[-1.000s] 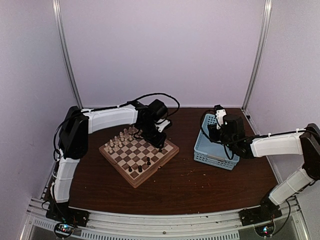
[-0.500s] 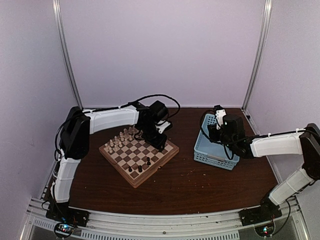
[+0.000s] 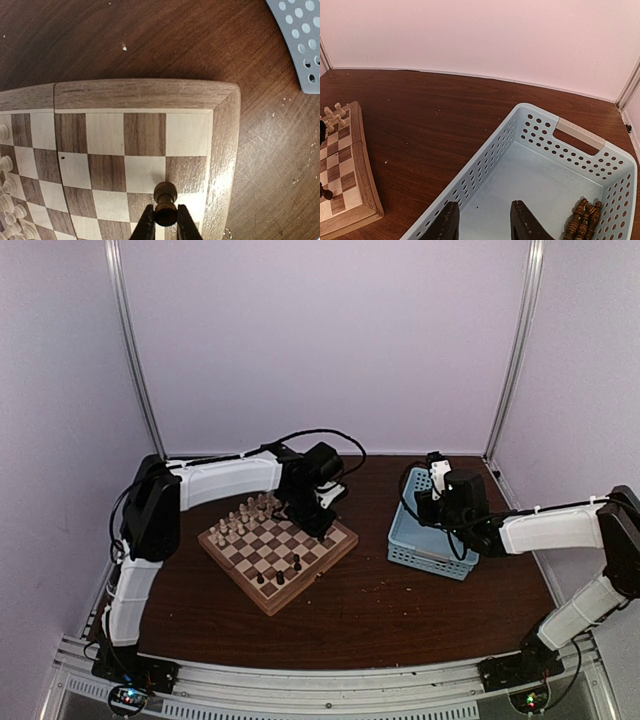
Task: Set up the chess pieces on the board
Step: Pick up the chess piece from the storage box, then place the chess piece on the chessboard.
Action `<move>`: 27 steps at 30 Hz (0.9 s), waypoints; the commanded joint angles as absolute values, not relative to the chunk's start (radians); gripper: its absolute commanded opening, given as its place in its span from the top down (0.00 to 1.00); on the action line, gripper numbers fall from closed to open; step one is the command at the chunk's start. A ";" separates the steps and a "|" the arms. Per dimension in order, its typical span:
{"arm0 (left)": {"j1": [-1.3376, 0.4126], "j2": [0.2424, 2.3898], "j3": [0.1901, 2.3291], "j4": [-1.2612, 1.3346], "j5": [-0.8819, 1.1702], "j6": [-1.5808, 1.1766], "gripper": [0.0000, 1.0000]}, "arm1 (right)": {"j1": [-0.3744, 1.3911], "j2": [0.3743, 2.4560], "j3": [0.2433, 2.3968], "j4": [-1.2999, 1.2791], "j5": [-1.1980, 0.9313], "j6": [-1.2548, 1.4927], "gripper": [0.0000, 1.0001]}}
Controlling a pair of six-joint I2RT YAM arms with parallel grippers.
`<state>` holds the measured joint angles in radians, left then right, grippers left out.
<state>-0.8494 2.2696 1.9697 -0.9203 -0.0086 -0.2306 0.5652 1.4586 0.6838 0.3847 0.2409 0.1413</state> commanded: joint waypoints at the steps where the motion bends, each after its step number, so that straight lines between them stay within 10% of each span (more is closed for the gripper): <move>1: -0.862 2.179 1.970 -0.928 -0.074 -0.213 0.90 | 0.568 1.469 0.712 0.373 0.244 0.144 0.63; 27: -0.869 1.462 1.265 -0.741 0.043 -0.398 0.85 | 0.568 1.479 0.737 0.337 0.207 0.153 0.62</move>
<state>-0.8642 1.5246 1.3323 -0.7849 -0.0280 -0.3515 0.5652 1.4700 0.7052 0.3450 0.2173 0.1429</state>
